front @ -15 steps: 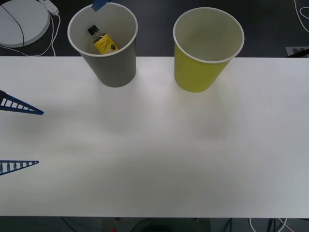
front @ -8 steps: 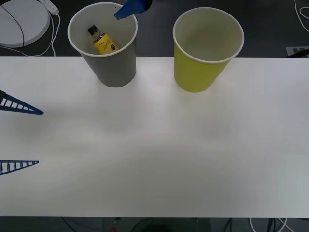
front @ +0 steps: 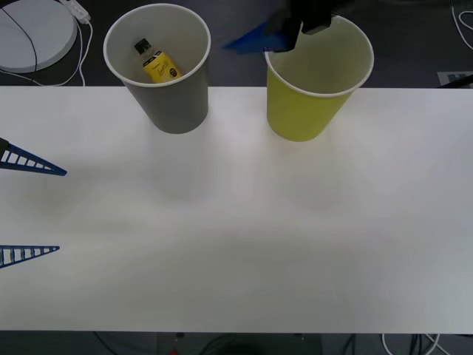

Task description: Put the can into the green bin and the plastic bottle into the gray bin

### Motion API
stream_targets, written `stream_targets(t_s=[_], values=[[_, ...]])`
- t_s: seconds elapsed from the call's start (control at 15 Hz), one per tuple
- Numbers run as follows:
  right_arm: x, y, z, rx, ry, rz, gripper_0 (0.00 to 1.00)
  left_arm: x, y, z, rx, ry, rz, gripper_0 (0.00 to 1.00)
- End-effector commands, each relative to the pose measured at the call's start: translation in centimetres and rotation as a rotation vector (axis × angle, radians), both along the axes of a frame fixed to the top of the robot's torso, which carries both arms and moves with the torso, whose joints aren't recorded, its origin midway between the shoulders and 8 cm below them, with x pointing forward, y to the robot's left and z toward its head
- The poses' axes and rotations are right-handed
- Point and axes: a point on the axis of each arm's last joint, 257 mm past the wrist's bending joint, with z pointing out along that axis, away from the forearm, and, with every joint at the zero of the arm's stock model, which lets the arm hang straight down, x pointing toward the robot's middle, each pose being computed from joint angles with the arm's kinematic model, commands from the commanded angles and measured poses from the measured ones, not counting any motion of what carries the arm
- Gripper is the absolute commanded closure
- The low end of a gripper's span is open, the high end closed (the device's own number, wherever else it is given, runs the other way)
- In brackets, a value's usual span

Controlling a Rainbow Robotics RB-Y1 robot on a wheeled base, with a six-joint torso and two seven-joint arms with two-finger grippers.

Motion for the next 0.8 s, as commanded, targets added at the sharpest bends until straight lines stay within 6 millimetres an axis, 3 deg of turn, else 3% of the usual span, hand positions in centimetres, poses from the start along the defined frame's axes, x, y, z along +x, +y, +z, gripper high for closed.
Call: stream_targets(t_s=[0.07, 0.53, 0.8], values=[[-1.3, -2.4, -0.8, 0.012, -0.02, 0.004, 0.0, 0.0, 0.0, 0.0, 0.0, 0.0, 0.0, 0.0], [-5.0, -8.1, -4.2, 0.035, -0.088, 0.061, 0.0, 0.0, 0.0, 0.0, 0.0, 0.0, 0.0, 0.0], [-8.5, -10.6, -6.6, 0.037, -0.134, 0.081, 0.0, 0.0, 0.0, 0.0, 0.0, 0.0, 0.0, 0.0]])
